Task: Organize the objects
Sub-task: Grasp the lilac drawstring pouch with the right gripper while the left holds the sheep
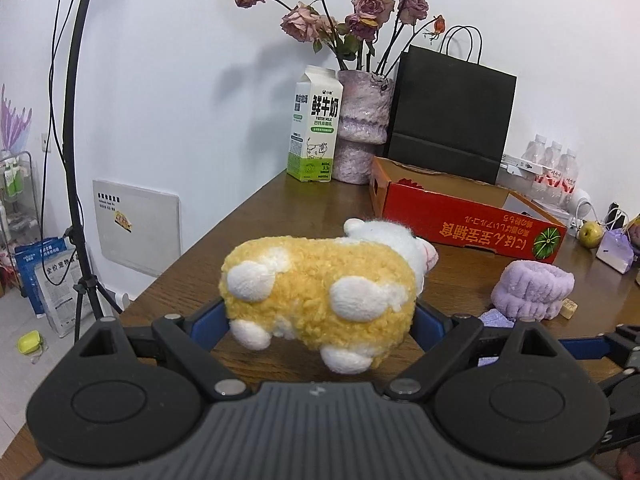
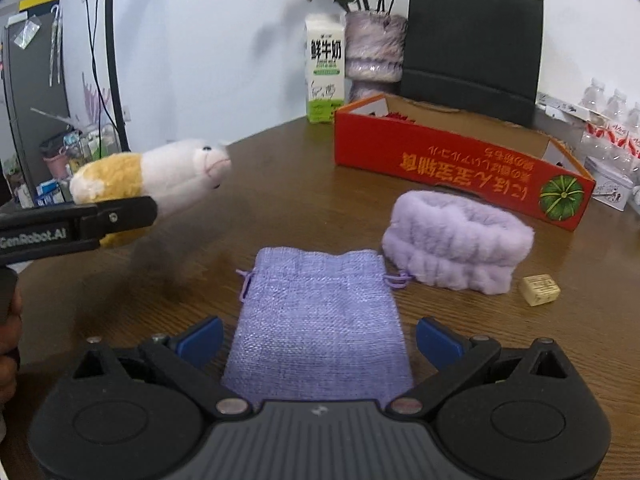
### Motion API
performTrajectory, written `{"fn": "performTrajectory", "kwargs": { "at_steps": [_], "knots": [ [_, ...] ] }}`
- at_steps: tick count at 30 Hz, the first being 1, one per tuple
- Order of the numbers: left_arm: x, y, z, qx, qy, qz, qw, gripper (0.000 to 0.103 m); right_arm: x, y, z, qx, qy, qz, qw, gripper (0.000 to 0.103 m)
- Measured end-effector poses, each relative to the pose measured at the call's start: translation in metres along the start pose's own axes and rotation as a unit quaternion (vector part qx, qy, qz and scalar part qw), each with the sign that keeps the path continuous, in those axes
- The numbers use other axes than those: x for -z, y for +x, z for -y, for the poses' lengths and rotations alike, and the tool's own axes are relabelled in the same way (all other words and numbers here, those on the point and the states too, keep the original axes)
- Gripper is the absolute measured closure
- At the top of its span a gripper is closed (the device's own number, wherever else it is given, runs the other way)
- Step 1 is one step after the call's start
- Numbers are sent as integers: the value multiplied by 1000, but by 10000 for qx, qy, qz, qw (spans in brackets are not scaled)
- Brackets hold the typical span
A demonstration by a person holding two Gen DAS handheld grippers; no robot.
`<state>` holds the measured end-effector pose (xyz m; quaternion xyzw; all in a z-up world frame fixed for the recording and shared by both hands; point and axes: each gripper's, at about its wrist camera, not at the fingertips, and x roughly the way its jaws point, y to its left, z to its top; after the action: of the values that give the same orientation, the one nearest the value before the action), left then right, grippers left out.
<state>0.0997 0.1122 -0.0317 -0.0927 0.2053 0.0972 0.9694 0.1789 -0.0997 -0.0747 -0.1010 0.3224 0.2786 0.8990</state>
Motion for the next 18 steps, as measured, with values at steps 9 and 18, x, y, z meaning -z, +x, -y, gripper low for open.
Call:
{"fn": "performTrajectory", "kwargs": {
  "at_steps": [9, 18],
  "knots": [
    [0, 0, -2, 95, -104, -48, 9999, 10, 3, 5, 5, 79, 169, -34, 9998, 0],
    [1, 0, -3, 119, -134, -48, 9998, 10, 4, -3, 7, 82, 203, 202, 9996, 46]
  ]
}}
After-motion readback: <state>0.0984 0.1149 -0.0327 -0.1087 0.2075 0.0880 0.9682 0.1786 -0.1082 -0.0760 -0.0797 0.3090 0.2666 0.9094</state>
